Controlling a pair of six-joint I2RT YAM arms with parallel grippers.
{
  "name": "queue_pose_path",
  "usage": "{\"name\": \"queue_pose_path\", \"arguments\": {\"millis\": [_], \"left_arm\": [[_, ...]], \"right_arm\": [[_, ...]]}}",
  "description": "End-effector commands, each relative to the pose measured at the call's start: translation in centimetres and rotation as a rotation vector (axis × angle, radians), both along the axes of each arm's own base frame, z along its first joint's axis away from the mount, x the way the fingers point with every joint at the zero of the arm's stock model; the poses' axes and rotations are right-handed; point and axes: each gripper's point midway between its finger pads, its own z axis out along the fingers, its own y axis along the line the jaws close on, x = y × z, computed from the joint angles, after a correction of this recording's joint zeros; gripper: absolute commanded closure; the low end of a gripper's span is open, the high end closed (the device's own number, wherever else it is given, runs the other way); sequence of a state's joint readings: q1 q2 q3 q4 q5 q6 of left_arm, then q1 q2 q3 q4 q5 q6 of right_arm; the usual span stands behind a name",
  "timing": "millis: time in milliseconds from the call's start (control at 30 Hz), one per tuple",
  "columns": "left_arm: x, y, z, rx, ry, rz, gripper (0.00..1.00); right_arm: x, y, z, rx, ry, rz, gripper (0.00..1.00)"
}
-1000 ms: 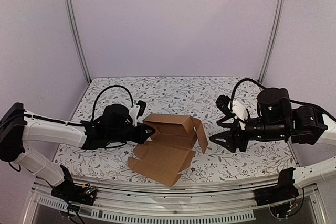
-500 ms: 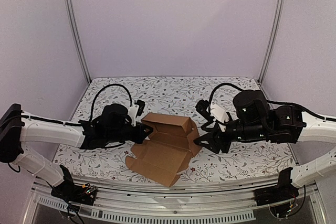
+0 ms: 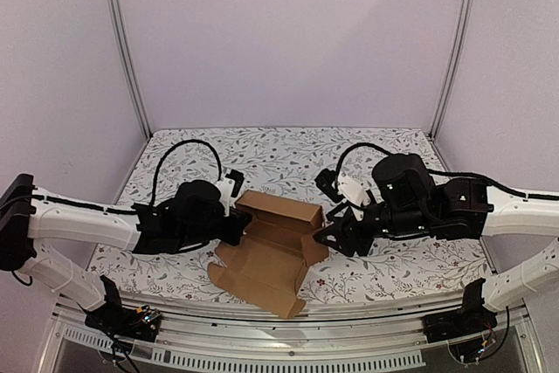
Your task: Fold the paper box
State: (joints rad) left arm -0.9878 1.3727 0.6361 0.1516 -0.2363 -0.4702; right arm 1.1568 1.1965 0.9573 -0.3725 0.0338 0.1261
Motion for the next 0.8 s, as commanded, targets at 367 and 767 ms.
{"name": "queue_pose_path", "arguments": {"millis": [367,767], "left_arm": [[1.9,5.1,2.2,0.05,-0.079,0.295,1.0],[1.7,5.6,2.4,0.025,-0.052,0.333,1.0]], "right_arm": [[1.3,-0.8,-1.0,-0.002,0.01,-0.118,0.35],[2.8,0.3,-3.6,0.026,0.063,-0.252,0.25]]}}
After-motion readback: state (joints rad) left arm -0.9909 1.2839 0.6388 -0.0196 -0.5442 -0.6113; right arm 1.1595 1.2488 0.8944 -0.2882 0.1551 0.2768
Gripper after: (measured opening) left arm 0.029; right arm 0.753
